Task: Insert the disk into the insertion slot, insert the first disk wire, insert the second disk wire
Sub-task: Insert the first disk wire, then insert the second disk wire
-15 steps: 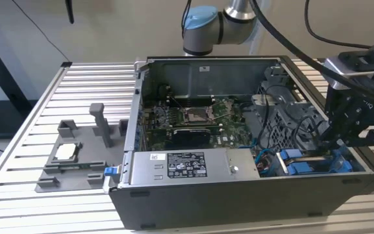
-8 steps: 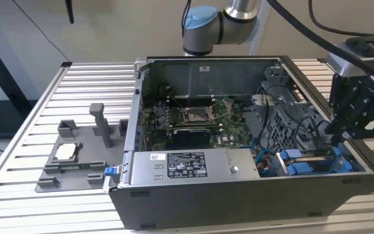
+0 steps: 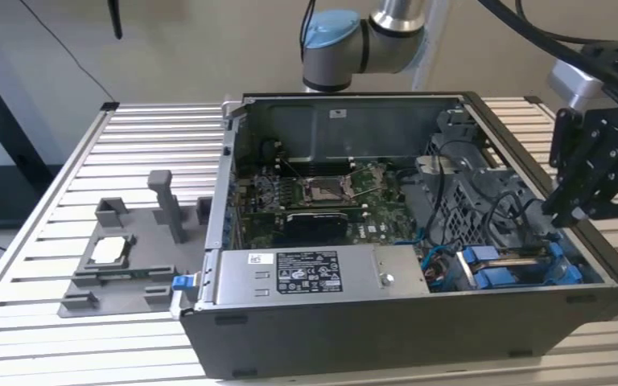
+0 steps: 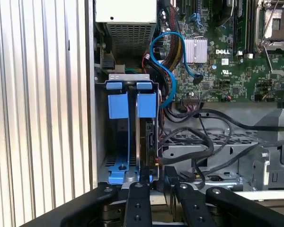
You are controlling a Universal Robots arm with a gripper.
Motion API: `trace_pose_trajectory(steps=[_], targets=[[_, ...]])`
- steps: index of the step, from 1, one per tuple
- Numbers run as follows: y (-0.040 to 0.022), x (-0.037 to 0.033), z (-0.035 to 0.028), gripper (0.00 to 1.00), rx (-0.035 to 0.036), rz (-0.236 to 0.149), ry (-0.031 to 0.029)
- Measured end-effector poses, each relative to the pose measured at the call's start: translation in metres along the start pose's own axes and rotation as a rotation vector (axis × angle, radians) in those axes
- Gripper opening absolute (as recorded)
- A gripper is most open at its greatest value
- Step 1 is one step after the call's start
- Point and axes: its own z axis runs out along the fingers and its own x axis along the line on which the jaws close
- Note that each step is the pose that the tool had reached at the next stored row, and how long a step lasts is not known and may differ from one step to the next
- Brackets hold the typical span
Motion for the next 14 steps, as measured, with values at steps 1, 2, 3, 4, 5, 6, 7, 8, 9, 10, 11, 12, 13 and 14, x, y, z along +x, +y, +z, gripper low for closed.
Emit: trace_pose_trajectory(steps=[1,2,3,4,5,6,7,8,9,10,11,12,13,14], targets=[[0.0,-0.0001,-0.0007,0.27,0.0,0.0,0.0002],[0.0,-0.0001,-0.0009,0.27,0.0,0.0,0.0001],[0.0,-0.0001,-0.0011,0.27,0.0,0.0,0.0001],[0.0,-0.0001,-0.0013,0.27,0.0,0.0,0.0001],[0.0,-0.0001,-0.0013,0.27,0.0,0.0,0.0001],[0.0,-0.0001,-0.0014,0.27,0.0,0.0,0.0001],[0.0,-0.0001,-0.0014,0.27,0.0,0.0,0.0001],[0.0,-0.0001,-0.0014,0.27,0.0,0.0,0.0002],[-0.0002,-0.0001,-0.0015,0.27,0.0,0.0,0.0003],[-0.0007,-0.0001,-0.0016,0.27,-0.0005,0.0,0.0005],[-0.0012,-0.0002,-0.0015,0.27,-0.0012,0.0,0.0005],[-0.0016,-0.0002,-0.0015,0.27,-0.0018,0.0,0.0004],[-0.0016,-0.0003,-0.0014,0.27,-0.0021,0.0,0.0002],[-0.0018,-0.0004,-0.0014,0.27,-0.0023,0.0,-0.0003]])
